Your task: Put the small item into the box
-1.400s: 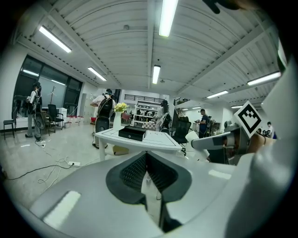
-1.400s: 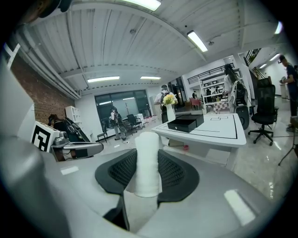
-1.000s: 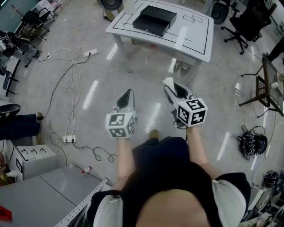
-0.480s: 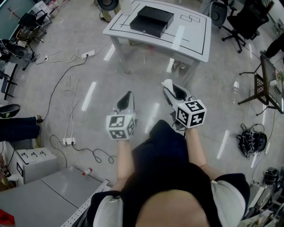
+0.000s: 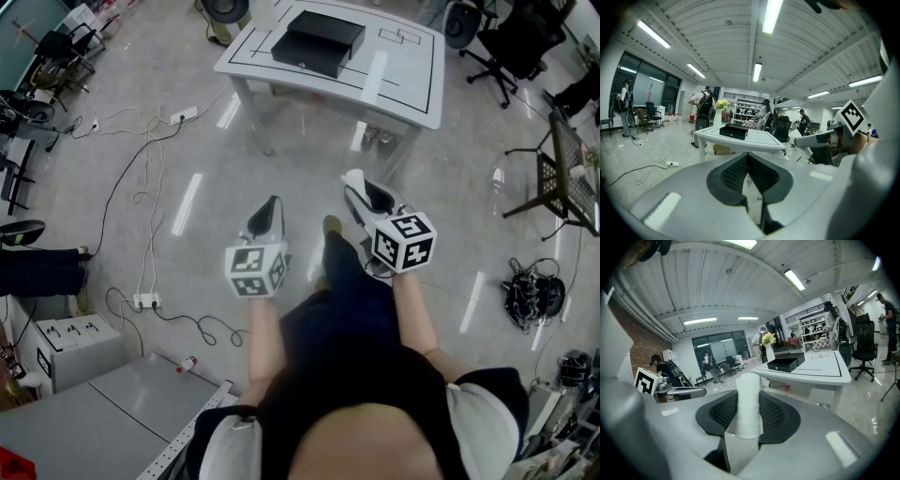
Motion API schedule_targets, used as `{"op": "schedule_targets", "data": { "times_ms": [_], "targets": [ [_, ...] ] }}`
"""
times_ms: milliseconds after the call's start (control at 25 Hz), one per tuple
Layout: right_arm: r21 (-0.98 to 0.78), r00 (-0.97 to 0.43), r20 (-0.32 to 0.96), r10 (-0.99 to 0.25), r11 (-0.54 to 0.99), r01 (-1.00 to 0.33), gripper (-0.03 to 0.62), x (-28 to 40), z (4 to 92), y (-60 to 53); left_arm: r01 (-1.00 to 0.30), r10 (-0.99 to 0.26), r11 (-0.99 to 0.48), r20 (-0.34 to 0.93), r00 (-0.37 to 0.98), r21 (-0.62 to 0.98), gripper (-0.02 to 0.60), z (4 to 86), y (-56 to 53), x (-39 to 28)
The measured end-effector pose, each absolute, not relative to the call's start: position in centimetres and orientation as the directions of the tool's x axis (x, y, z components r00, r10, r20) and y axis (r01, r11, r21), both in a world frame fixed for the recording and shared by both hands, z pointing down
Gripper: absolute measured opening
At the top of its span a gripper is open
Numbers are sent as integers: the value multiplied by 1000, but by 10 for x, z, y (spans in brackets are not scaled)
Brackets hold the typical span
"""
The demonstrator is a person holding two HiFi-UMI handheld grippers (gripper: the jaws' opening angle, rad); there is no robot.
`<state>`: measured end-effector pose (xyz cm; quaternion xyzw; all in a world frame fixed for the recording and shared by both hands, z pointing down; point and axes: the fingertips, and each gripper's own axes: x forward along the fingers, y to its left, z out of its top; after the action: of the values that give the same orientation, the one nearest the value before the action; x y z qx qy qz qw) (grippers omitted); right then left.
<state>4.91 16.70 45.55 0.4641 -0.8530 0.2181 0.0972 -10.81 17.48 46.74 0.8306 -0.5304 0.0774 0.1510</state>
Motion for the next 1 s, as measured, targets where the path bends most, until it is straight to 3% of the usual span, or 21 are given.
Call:
{"op": "schedule_targets", "data": {
  "times_ms": [1000],
  "targets": [
    [-291, -535, 352, -768, 453, -842, 140, 60, 445, 85, -875, -826, -462, 287, 484, 147, 9, 458, 89, -76]
  ]
}}
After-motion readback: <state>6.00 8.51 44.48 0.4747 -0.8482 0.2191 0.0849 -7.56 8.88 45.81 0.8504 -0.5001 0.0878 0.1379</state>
